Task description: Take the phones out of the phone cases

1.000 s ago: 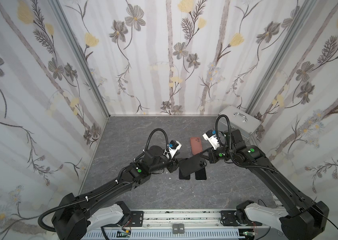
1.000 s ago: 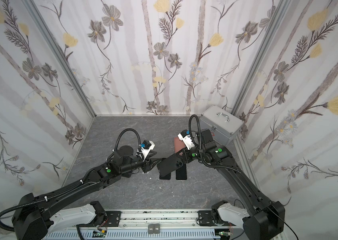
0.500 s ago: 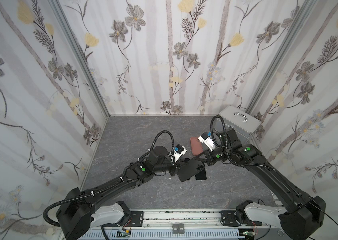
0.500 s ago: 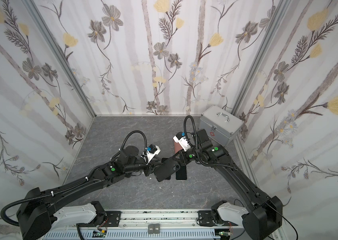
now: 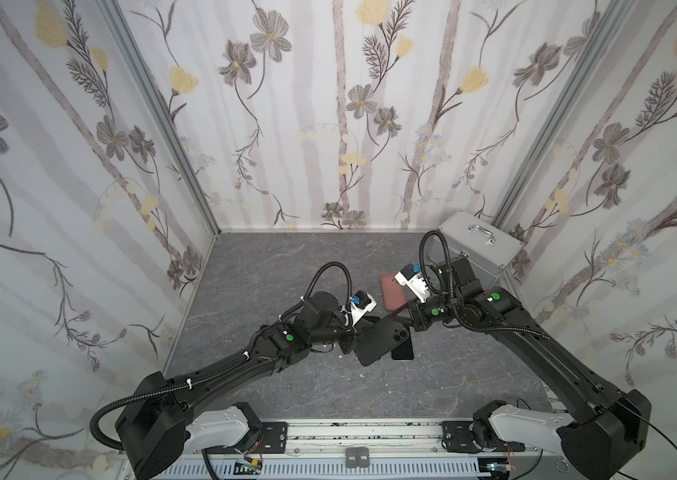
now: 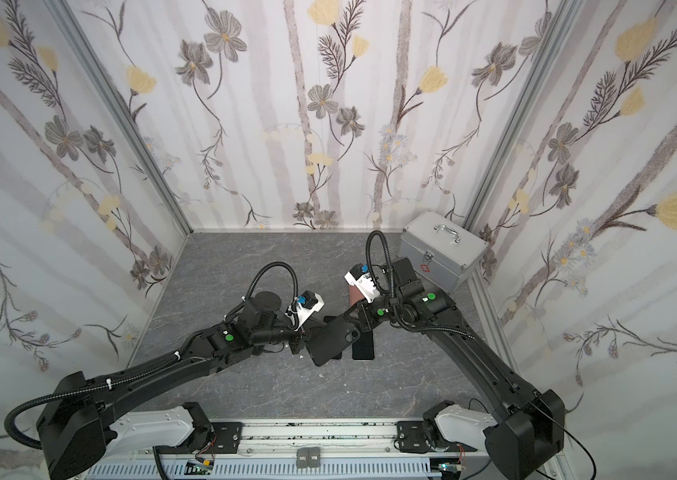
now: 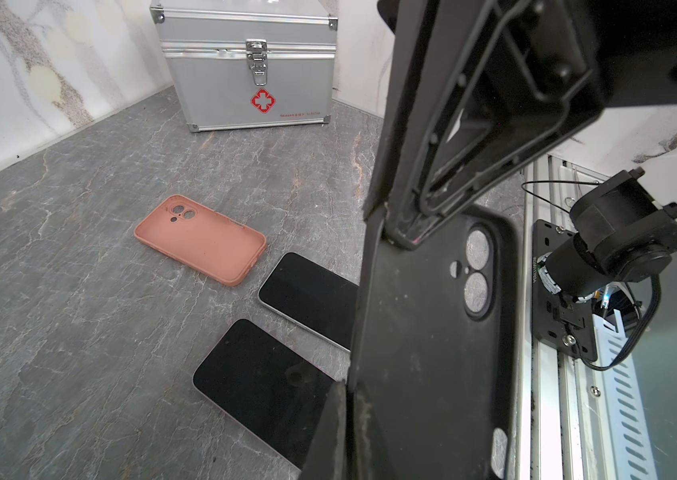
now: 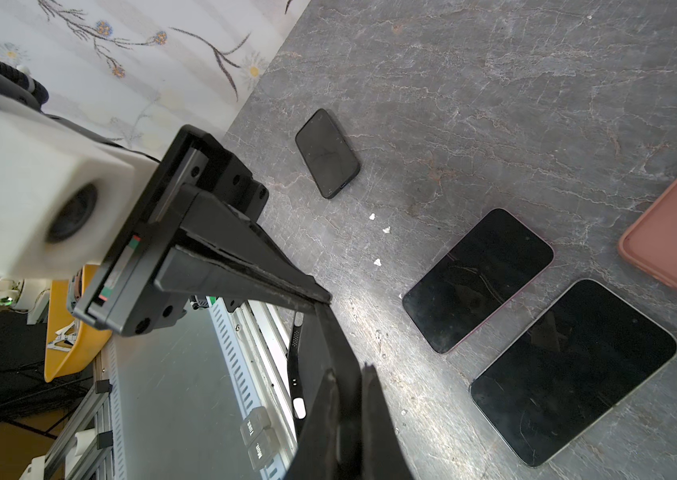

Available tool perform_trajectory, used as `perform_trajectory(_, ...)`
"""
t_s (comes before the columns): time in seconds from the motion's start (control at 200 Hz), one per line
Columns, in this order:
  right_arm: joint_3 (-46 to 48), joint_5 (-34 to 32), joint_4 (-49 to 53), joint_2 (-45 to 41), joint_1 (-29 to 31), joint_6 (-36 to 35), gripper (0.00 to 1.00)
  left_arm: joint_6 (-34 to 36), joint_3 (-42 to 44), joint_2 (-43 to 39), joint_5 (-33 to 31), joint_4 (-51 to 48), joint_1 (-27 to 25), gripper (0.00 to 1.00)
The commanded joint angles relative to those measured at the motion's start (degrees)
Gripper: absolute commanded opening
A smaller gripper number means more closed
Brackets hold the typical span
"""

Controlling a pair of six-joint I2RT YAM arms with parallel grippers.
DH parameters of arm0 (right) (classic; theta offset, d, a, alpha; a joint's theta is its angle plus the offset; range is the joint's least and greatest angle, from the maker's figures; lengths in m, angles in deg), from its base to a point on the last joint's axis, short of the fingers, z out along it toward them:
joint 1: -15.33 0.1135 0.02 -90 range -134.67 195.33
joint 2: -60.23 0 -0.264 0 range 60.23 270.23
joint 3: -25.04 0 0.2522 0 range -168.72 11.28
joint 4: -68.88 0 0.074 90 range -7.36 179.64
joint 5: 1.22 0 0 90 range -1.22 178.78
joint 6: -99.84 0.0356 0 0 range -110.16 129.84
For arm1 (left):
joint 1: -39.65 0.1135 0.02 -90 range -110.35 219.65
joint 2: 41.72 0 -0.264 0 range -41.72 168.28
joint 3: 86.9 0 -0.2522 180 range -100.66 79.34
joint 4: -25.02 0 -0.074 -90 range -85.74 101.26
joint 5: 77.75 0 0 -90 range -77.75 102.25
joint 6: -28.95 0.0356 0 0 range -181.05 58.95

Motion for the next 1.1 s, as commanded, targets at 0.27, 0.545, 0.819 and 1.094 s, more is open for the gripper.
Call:
perform_trajectory(0.27,-0.14,-8.03,-6.70,-2.34,0.12,3.35,0.33,-4.45,-2.58,0.17,-7.39,0.46,-0.13,0.00)
perform_trajectory(0.545,4.88,-33.16,-16.53,-7.45,-0.28,10.48,0.64,-15.91,-6.31,6.87,-22.36,2.70,-0.07,0.00)
perform_trajectory(0.819,9.30,-43.75,-23.34,-7.56,-0.63,17.49,0.97,-30.54,-13.79,19.60,-30.91,2.16,2.69,0.00)
perform_trajectory(1.094,17.41,-41.47,-36.55,-11.37,-0.67,15.82,1.00,-39.89,-22.90,31.35,-28.61,-2.66,6.68,0.00)
